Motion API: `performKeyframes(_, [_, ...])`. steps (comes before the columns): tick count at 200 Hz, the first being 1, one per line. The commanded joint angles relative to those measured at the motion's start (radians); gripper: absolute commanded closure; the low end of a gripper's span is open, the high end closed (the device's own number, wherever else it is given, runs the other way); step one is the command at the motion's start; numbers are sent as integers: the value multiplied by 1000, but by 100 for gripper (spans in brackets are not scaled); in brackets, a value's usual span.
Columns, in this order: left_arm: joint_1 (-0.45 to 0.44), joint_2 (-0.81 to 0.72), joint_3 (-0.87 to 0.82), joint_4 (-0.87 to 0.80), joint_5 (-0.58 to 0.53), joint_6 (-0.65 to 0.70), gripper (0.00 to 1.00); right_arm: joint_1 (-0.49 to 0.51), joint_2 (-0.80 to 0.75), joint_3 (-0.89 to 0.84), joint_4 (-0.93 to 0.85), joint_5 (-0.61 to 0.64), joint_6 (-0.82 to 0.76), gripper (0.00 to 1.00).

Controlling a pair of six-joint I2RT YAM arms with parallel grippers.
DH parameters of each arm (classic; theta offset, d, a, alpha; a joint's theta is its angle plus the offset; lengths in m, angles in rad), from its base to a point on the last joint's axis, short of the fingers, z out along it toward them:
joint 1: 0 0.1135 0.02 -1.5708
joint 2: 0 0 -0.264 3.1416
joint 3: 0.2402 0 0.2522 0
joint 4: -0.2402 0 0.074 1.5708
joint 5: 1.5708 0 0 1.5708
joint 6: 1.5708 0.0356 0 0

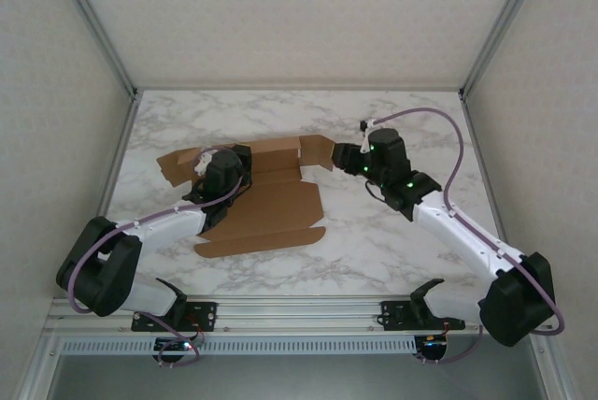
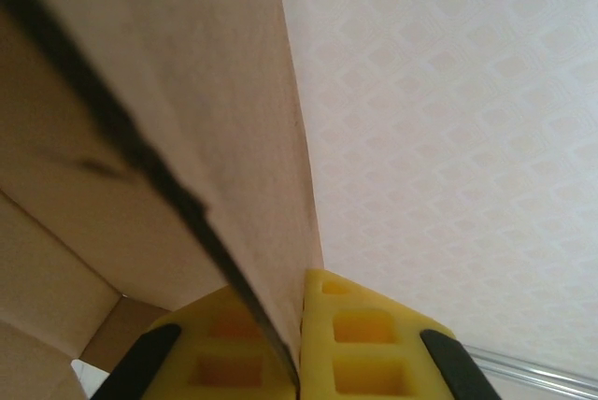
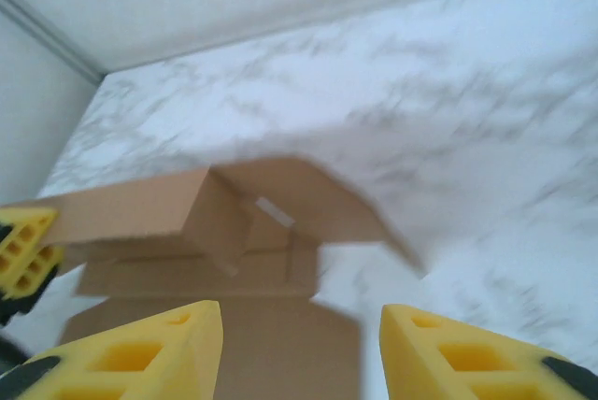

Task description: Fold the paper box

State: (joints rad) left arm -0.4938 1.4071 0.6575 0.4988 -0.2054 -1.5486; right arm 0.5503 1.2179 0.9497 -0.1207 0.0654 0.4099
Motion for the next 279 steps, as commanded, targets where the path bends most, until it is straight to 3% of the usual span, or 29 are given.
performKeyframes(1, [5, 13, -1, -184, 10, 24, 100, -18, 51, 6, -2, 67, -354, 51])
performKeyframes(22, [8, 15, 13, -191, 14, 28, 100, -19, 120, -25, 87, -10, -564, 45])
performKeyframes(61, [17, 26, 26, -203, 26, 31, 100, -49, 311, 59, 89, -52, -667, 40])
performKeyframes(106, [29, 33, 29, -204, 47, 36, 100, -59, 446, 133, 121, -176, -727, 52])
performKeyframes(127, [32, 45, 33, -199, 64, 38, 100, -59, 469, 154, 143, -205, -724, 60])
performKeyframes(157, [35, 57, 39, -192, 78, 38, 100, -60, 510, 201, 113, -242, -718, 79])
performKeyframes(193, [39, 62, 42, -191, 80, 41, 100, -59, 501, 209, 109, -263, -673, 92])
performKeyframes(226, [40, 62, 47, -194, 80, 41, 100, -39, 480, 266, 15, -264, -551, 98])
performKeyframes(279, [40, 65, 54, -201, 78, 40, 100, 20, 500, 369, -150, -285, -393, 99])
